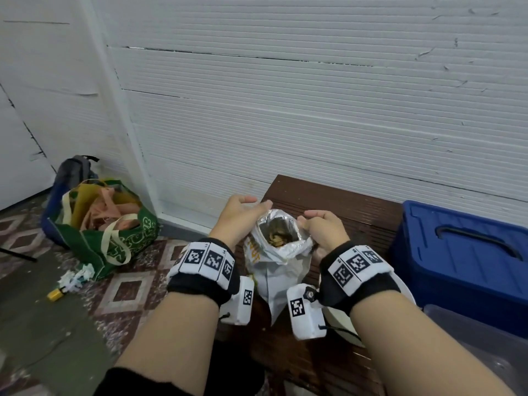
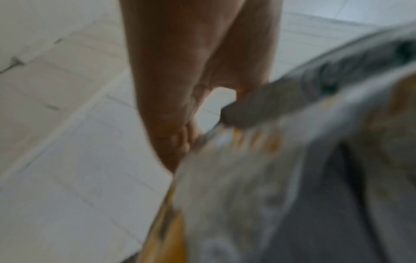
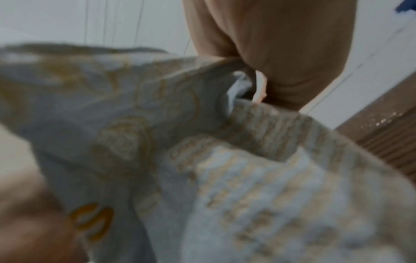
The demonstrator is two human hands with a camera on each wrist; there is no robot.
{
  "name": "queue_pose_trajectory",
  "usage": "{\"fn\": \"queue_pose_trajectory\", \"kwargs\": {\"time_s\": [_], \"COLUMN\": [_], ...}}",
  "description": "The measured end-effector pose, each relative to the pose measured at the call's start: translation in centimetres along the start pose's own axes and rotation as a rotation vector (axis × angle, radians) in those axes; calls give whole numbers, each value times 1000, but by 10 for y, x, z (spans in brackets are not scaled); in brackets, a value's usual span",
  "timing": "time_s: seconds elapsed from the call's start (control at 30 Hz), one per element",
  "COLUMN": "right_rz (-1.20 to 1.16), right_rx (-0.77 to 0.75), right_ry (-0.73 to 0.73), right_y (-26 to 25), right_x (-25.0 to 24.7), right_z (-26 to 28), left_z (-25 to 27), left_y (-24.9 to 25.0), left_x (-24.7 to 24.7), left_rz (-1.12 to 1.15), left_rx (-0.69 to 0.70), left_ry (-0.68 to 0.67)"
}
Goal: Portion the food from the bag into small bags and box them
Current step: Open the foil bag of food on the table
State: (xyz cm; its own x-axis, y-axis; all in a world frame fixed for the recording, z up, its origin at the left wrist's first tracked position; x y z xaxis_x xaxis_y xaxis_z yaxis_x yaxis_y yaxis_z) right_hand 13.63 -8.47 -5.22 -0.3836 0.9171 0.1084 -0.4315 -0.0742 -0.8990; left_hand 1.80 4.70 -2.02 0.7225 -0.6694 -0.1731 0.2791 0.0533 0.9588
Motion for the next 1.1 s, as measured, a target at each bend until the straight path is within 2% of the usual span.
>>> {"fn": "queue_pose_trajectory", "kwargs": {"time_s": [0.1,0.17,0.23,0.3,0.4,0.47,0.6,0.67,0.73,0.8,0.93,1.0,1.1], "right_rz": [120,223,232,147,-31,-69,44,188,303,386,448,497,416], "right_rx": [-66,-88,-80,-41,55,71,16,-51,-121,-182,-163,-198,-222], "right_ry": [80,87,63,25,12,25,56,68,25,-79,-354,-360,-288], "right_y": [-6,-9,-10,-6,8,17,16,3,-13,-27,-31,-29,-26], "right_x": [-11,-15,-17,-18,-19,-21,-28,-30,-24,-14,12,15,9], "right_z": [-1,-1,-1,1,8,12,13,8,6,3,3,3,5], "left_z": [4,6,8,5,2,2,3,10,18,27,41,43,35], "left_y": [7,10,10,5,-9,-14,-11,-5,4,11,13,14,16], "left_x": [-11,-14,-11,-6,2,4,1,0,-5,-10,0,6,8], "left_rz": [-179,-209,-219,-178,97,206,234,94,-176,-268,-211,-123,-1], "left_rx": [83,101,102,70,-50,-98,-99,-62,4,-12,-126,-122,-73], "left_ry": [69,103,111,107,78,73,36,-36,-55,-57,-207,-241,-195]}}
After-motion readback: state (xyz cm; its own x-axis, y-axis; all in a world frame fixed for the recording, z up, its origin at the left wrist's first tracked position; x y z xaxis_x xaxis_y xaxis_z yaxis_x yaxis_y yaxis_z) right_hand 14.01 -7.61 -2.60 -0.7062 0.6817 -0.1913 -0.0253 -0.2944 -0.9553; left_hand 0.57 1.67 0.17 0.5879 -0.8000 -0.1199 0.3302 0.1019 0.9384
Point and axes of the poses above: each hand's wrist, its own z-axis away from the middle knuckle, its own x-axis out of the palm, y = z × x, the point moved 6 cm from there along -z, towards the middle knuckle, and after that the axes turned 3 degrees about x, right-handed, at the moved point
